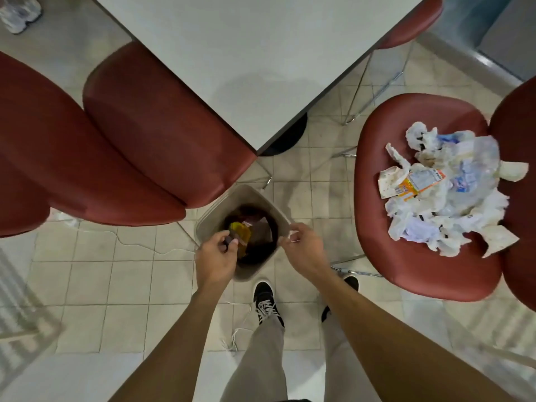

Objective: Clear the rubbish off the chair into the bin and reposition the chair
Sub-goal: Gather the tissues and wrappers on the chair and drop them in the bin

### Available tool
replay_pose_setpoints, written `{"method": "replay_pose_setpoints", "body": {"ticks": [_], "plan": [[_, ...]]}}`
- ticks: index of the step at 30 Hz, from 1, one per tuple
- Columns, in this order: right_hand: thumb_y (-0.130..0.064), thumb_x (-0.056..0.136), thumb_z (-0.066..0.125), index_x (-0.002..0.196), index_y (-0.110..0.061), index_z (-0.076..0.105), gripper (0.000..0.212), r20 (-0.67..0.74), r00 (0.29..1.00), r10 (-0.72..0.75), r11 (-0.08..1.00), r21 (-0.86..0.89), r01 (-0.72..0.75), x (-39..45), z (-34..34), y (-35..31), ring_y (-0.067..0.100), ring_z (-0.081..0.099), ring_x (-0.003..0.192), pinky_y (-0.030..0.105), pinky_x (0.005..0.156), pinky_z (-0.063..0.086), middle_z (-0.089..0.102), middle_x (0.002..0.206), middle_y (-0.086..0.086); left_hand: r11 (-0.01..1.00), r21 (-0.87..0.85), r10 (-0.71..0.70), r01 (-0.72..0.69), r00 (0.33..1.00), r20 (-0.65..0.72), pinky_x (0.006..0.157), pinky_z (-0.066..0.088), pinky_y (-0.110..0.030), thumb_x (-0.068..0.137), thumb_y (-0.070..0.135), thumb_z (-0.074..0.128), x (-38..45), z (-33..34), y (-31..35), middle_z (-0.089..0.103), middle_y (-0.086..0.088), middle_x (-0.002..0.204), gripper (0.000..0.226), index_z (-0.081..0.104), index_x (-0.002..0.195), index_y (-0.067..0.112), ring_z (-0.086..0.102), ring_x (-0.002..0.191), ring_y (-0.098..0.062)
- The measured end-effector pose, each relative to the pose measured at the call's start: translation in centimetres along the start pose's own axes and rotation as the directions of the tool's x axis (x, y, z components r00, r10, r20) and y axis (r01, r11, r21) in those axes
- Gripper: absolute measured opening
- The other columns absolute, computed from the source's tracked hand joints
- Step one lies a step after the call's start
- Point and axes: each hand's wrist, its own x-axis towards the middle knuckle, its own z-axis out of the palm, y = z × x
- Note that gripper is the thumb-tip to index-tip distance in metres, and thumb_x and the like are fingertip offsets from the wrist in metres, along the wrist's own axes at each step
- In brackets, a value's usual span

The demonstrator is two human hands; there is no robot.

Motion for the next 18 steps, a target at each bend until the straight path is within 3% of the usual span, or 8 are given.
{"method": "replay_pose_setpoints", "body": {"ticks": [6,9,11,13,16,18], "plan": [[-0.020,0.087,0.064,0.122,-0.013,0.059,0.035,-0.135,0.985,0.111,0.993,0.048,-0.105,0.0,-8.4,5.8,0.014,0.056,0.091,0.019,0.076,0.040,0.057,0.103,0.002,0.988,0.073,0.124,-0.138,0.978,0.166,0.079,0.052,-0.025,0.084,0.020,0.070,-1.0,5.7,3.3,0.068,0.002,0.103,0.026,0.069,0.110,0.016,0.066,0.083,-0.011],[-0.014,0.085,0.064,0.116,-0.010,0.062,0.032,-0.219,0.958,0.187,0.981,0.096,-0.170,-0.1,-13.5,9.4,0.019,0.062,0.099,0.020,0.082,0.043,0.064,0.103,0.005,0.976,0.094,0.162,-0.194,0.948,0.273,0.085,0.055,-0.035,0.083,0.019,0.069,-2.0,9.3,6.0,0.069,-0.001,0.095,0.028,0.068,0.111,0.019,0.066,0.086,-0.014],[-0.015,0.085,0.064,0.117,-0.010,0.063,0.032,-0.258,0.938,0.233,0.971,0.124,-0.207,-0.2,-16.9,11.8,0.017,0.061,0.103,0.017,0.082,0.039,0.066,0.110,0.004,0.946,0.130,0.241,-0.296,0.914,0.326,0.089,0.051,-0.031,0.083,0.018,0.067,-3.0,11.9,8.2,0.069,0.000,0.097,0.030,0.068,0.113,0.019,0.065,0.092,-0.016],[-0.017,0.085,0.065,0.116,-0.010,0.063,0.032,-0.296,0.920,0.257,0.964,0.138,-0.225,-0.3,-20.0,14.0,0.018,0.061,0.104,0.018,0.083,0.039,0.066,0.108,0.001,0.944,0.100,0.251,-0.315,0.880,0.404,0.086,0.049,-0.027,0.085,0.022,0.066,-4.3,14.6,10.6,0.069,0.001,0.097,0.031,0.065,0.116,0.022,0.064,0.094,-0.013],[-0.017,0.085,0.064,0.117,-0.009,0.062,0.033,-0.333,0.893,0.301,0.951,0.170,-0.258,0.2,-24.2,17.0,0.020,0.060,0.103,0.025,0.088,0.043,0.063,0.103,-0.001,0.935,0.069,0.275,-0.348,0.835,0.476,0.082,0.051,-0.031,0.084,0.028,0.067,-5.8,19.3,13.7,0.067,-0.003,0.095,0.032,0.063,0.116,0.028,0.063,0.090,-0.015],[-0.016,0.084,0.063,0.117,-0.010,0.062,0.034,-0.336,0.882,0.330,0.940,0.201,-0.275,0.7,-26.3,18.6,0.019,0.061,0.097,0.028,0.087,0.046,0.065,0.100,0.001,0.915,0.082,0.301,-0.395,0.804,0.513,0.078,0.052,-0.032,0.080,0.032,0.066,-6.6,22.4,15.5,0.063,0.003,0.087,0.033,0.064,0.113,0.030,0.061,0.084,-0.015]]}}
